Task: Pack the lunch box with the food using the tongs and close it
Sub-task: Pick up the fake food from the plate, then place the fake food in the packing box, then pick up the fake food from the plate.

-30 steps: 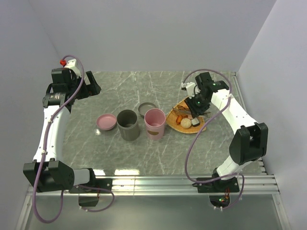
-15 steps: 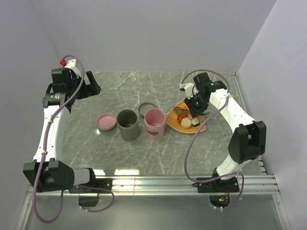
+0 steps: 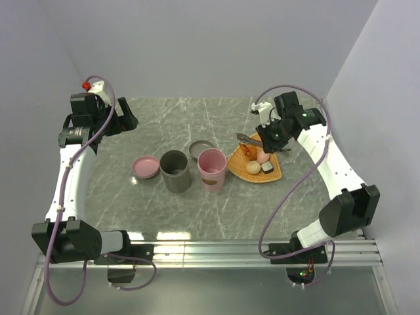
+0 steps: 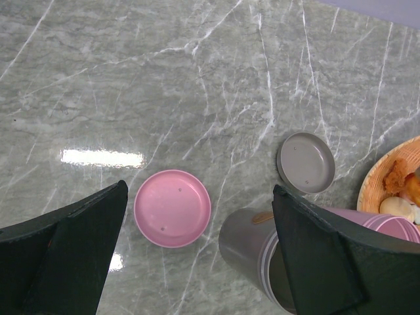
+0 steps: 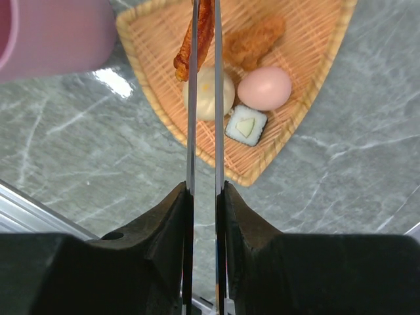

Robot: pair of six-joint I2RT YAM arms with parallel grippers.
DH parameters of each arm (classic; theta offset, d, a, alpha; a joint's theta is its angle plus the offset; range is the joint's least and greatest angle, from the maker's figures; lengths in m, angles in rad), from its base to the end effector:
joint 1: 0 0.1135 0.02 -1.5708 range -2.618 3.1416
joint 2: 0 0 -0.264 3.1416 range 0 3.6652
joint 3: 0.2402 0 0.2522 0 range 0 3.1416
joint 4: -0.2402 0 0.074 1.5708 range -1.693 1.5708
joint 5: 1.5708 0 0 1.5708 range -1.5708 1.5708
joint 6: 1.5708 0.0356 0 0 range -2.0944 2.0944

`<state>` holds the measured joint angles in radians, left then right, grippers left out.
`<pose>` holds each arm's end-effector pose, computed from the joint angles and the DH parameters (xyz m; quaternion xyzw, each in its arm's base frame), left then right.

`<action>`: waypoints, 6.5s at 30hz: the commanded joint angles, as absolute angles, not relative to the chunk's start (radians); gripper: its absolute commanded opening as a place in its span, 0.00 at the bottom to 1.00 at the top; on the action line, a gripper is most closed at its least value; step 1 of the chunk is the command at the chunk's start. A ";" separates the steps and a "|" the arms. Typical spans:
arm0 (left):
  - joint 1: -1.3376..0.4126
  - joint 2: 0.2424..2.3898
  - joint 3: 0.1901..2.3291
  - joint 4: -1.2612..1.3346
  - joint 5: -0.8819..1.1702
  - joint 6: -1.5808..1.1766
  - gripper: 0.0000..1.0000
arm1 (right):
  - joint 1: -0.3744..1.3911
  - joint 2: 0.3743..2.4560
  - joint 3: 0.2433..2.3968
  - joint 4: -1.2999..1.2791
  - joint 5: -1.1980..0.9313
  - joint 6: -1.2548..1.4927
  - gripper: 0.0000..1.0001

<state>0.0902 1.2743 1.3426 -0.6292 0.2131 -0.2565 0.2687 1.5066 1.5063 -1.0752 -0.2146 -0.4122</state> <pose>0.2748 0.0173 0.3847 -0.0994 0.8661 -0.1327 0.4716 0.2870 0.0869 0.3412 -0.3466 0.8998 0.0861 0.2505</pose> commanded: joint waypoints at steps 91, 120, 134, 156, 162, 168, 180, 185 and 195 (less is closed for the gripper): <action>0.225 1.316 1.345 -0.630 0.445 -0.250 0.99 | 0.715 1.601 1.695 -0.787 -0.485 -0.249 0.42; 0.224 1.332 1.371 -0.618 0.482 -0.250 0.99 | 0.028 1.273 1.324 -1.086 -0.356 -0.367 0.35; 0.224 1.325 1.348 -0.623 0.471 -0.242 0.99 | 0.100 1.370 1.348 -1.026 -0.226 -0.121 0.43; 0.224 1.313 1.333 -0.623 0.462 -0.242 0.99 | 0.224 1.516 1.417 -0.976 -0.090 0.041 0.49; 0.224 1.307 1.330 -0.623 0.457 -0.239 0.99 | 0.235 1.535 1.413 -0.989 -0.113 0.045 0.49; 0.224 1.309 1.333 -0.624 0.457 -0.239 0.99 | 0.244 1.557 1.420 -0.997 -0.143 0.054 0.50; 0.224 1.312 1.333 -0.626 0.451 -0.233 0.99 | 0.256 1.571 1.430 -1.031 -0.134 0.063 0.53; 0.224 1.315 1.332 -0.624 0.453 -0.233 0.99 | 0.259 1.563 1.428 -1.022 -0.080 0.066 0.53; 0.225 1.315 1.330 -0.623 0.451 -0.236 0.99 | 0.279 1.589 1.445 -1.034 -0.054 0.044 0.52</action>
<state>0.2203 1.3453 1.3293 -0.6487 0.4484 -0.2493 0.2649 1.5761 1.4021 -1.0260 -0.0711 0.0544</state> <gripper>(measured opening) 0.995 0.525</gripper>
